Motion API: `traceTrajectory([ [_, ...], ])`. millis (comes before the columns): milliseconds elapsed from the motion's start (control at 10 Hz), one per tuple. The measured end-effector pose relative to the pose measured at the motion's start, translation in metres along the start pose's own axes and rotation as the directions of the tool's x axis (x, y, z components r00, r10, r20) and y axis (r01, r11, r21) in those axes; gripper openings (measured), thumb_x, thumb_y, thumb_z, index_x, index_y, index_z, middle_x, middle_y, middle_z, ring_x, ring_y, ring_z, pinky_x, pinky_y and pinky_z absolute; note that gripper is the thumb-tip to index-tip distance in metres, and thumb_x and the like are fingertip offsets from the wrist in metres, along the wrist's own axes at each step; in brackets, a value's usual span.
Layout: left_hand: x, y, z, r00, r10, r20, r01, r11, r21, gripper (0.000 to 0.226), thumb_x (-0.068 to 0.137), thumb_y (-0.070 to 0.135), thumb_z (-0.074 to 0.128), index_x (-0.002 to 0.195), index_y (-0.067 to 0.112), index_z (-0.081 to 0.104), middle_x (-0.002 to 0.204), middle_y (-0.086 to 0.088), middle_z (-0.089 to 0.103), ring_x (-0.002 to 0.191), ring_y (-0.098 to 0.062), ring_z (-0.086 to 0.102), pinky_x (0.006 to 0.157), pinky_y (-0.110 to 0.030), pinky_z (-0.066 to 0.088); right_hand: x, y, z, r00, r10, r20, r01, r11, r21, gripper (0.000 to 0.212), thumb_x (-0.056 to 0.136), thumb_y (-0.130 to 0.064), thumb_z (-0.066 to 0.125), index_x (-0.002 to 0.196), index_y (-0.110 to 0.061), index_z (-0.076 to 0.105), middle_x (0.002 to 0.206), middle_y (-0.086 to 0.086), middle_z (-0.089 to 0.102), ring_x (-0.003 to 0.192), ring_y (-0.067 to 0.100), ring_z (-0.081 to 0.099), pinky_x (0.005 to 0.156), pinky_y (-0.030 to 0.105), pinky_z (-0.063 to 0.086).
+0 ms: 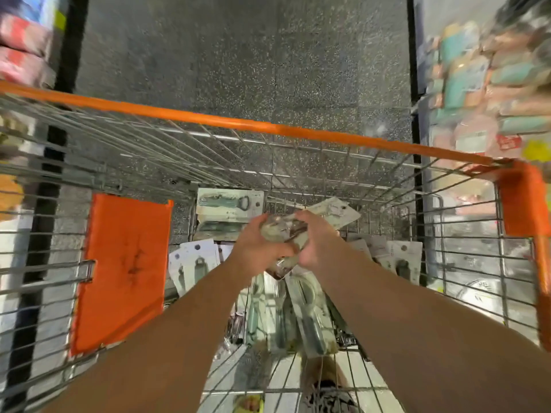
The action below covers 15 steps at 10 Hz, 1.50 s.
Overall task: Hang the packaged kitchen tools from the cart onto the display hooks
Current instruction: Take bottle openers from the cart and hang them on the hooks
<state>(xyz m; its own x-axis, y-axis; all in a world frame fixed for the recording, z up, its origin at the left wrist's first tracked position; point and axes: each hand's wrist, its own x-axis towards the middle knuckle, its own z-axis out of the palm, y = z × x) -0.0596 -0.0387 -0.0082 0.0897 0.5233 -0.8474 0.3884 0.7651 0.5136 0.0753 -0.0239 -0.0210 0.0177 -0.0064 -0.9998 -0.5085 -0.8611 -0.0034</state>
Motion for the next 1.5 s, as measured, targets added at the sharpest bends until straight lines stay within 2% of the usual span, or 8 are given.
traceTrajectory([
  [200, -0.027, 0.018, -0.021, 0.998, -0.024, 0.051, 0.010, 0.969, 0.246, 0.026, 0.088, 0.008, 0.079, 0.109, 0.004, 0.064, 0.099, -0.007, 0.071, 0.094, -0.022, 0.073, 0.069, -0.021, 0.059, -0.021, 0.022, 0.004, 0.991, -0.132, 0.016, 0.132, 0.991, -0.021, 0.016, 0.098, -0.027, 0.067, 0.101, -0.012, 0.066, 0.058, 0.004, 0.071, 0.049, 0.018, 0.066, 0.040, 0.022, 0.049],
  [400, -0.087, 0.009, -0.021, 0.992, 0.109, 0.056, -0.123, 0.868, 0.481, 0.034, 0.084, 0.024, 0.084, 0.111, 0.009, 0.073, 0.099, -0.005, 0.070, 0.093, -0.021, 0.064, 0.088, -0.032, 0.055, -0.055, 0.081, -0.015, 0.922, -0.353, 0.158, 0.343, 0.935, 0.088, 0.024, 0.069, -0.044, 0.078, 0.089, -0.030, 0.076, 0.118, 0.020, 0.072, 0.096, 0.035, 0.071, 0.090, 0.051, 0.059],
  [500, -0.114, -0.008, -0.019, 0.978, 0.155, 0.138, -0.192, 0.927, 0.323, 0.068, 0.065, 0.027, 0.094, 0.126, 0.014, 0.067, 0.123, -0.003, 0.067, 0.116, -0.028, 0.066, 0.104, -0.044, 0.053, -0.090, 0.099, -0.025, 0.938, -0.329, 0.109, 0.319, 0.942, 0.103, 0.028, 0.094, -0.036, 0.070, 0.091, -0.008, 0.066, 0.065, 0.012, 0.074, 0.067, 0.029, 0.066, 0.083, 0.047, 0.059],
  [600, -0.146, -0.018, -0.019, 0.965, 0.189, 0.179, -0.235, 0.929, 0.286, 0.062, 0.080, 0.026, 0.087, 0.135, 0.021, 0.059, 0.105, -0.003, 0.068, 0.071, -0.007, 0.062, 0.065, -0.022, 0.057, -0.111, 0.116, -0.034, 0.951, -0.300, 0.067, 0.291, 0.949, 0.117, 0.027, 0.099, -0.030, 0.066, 0.088, -0.006, 0.061, 0.058, 0.010, 0.069, 0.066, 0.030, 0.064, 0.081, 0.052, 0.059],
  [800, -0.189, -0.028, -0.026, 0.960, 0.276, -0.039, -0.269, 0.955, 0.126, 0.068, 0.069, 0.088, 0.070, 0.094, 0.025, 0.070, 0.106, 0.001, 0.069, 0.100, -0.019, 0.063, 0.093, -0.037, 0.055, -0.150, 0.150, -0.043, 0.942, -0.321, 0.102, 0.307, 0.943, 0.132, 0.020, 0.092, -0.024, 0.073, 0.082, -0.008, 0.064, 0.049, 0.008, 0.063, 0.036, 0.022, 0.058, 0.046, 0.037, 0.057],
  [1100, -0.223, 0.030, -0.045, 0.885, 0.326, -0.332, -0.372, 0.924, -0.085, 0.022, 0.091, 0.022, 0.082, 0.097, 0.017, 0.061, 0.089, -0.005, 0.063, 0.072, -0.023, 0.056, 0.070, -0.033, 0.046, -0.220, 0.156, -0.032, 0.842, -0.493, 0.221, 0.471, 0.870, 0.147, 0.041, 0.076, -0.026, 0.081, 0.110, -0.004, 0.073, 0.102, 0.020, 0.077, 0.088, 0.034, 0.075, 0.084, 0.054, 0.060],
  [1300, -0.270, 0.061, -0.072, 0.970, 0.234, -0.059, -0.241, 0.941, -0.236, 0.037, 0.070, 0.014, 0.079, 0.102, 0.001, 0.067, 0.059, -0.007, 0.059, 0.038, -0.018, 0.051, 0.042, -0.023, 0.043, -0.271, 0.163, -0.036, 0.731, -0.581, 0.358, 0.534, 0.814, 0.229, 0.042, 0.088, -0.018, 0.070, 0.127, -0.002, 0.070, 0.121, 0.022, 0.072, 0.105, 0.037, 0.071, 0.094, 0.051, 0.057],
  [1500, -0.333, 0.069, -0.085, 0.943, 0.323, 0.083, -0.297, 0.927, -0.228, 0.007, 0.071, 0.015, 0.071, 0.071, 0.015, 0.064, 0.069, -0.005, 0.056, 0.058, -0.021, 0.048, 0.065, -0.036, 0.045, -0.337, 0.186, -0.047, 0.620, -0.712, 0.329, 0.706, 0.690, 0.161, 0.031, 0.090, -0.015, 0.069, 0.118, -0.001, 0.072, 0.112, 0.021, 0.075, 0.087, 0.032, 0.073, 0.086, 0.046, 0.060],
])
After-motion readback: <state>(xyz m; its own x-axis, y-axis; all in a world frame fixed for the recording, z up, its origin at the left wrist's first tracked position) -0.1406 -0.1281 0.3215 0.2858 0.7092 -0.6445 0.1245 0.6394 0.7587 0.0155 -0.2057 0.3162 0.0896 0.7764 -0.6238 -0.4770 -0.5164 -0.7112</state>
